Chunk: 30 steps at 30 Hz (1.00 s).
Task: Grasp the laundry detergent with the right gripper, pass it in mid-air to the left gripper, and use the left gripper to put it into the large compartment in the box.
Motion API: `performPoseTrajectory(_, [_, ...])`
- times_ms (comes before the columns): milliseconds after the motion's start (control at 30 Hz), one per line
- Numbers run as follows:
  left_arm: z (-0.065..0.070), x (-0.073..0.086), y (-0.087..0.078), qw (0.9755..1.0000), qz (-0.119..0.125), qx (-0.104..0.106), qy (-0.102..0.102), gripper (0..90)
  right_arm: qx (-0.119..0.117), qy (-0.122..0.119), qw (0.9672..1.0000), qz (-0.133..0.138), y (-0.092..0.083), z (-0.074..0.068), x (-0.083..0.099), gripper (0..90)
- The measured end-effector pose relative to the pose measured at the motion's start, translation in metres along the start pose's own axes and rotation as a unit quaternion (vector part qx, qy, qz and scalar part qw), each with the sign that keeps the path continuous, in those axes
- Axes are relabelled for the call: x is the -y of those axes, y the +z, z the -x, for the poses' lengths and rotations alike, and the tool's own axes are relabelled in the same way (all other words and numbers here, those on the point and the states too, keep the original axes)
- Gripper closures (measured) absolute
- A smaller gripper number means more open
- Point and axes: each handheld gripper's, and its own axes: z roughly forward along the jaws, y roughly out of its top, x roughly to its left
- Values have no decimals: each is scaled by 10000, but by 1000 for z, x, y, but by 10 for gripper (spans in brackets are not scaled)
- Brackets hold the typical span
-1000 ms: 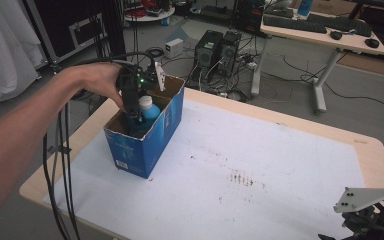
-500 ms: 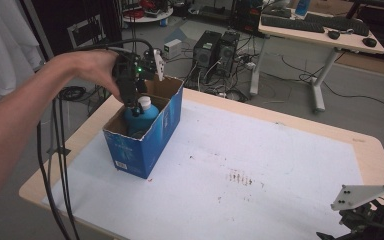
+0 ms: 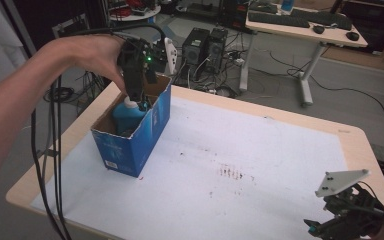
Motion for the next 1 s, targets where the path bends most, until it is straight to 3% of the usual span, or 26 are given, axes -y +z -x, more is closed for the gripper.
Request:
performPoseTrajectory(67, [2, -7, 0, 10000, -3, 20, 59, 247, -7, -7, 10000, -11, 0, 0, -1, 135])
performPoseTrajectory(167, [11, -29, 4, 9996, 14, 124, 249, 247, -19, -53, 10000, -18, -1, -1, -4, 135])
performPoseTrajectory(267, [20, -50, 13, 9985, 4, 207, 498, 197, -2, -95, 10000, -21, -3, -1, -8, 135])
performPoseTrajectory(433, [32, -78, 31, 9968, 34, 310, 739, 196, 4, -135, 9999, -35, -5, -4, -13, 135])
performPoseTrajectory(700, [50, -107, 62, 9943, 2, 601, 882, 196, -4, -172, 9998, -56, -9, -1, -20, 135])
performPoseTrajectory(1000, [63, -116, 91, 9942, -38, 694, 820, 196, 34, -236, 9997, -76, -15, 0, -28, 135])
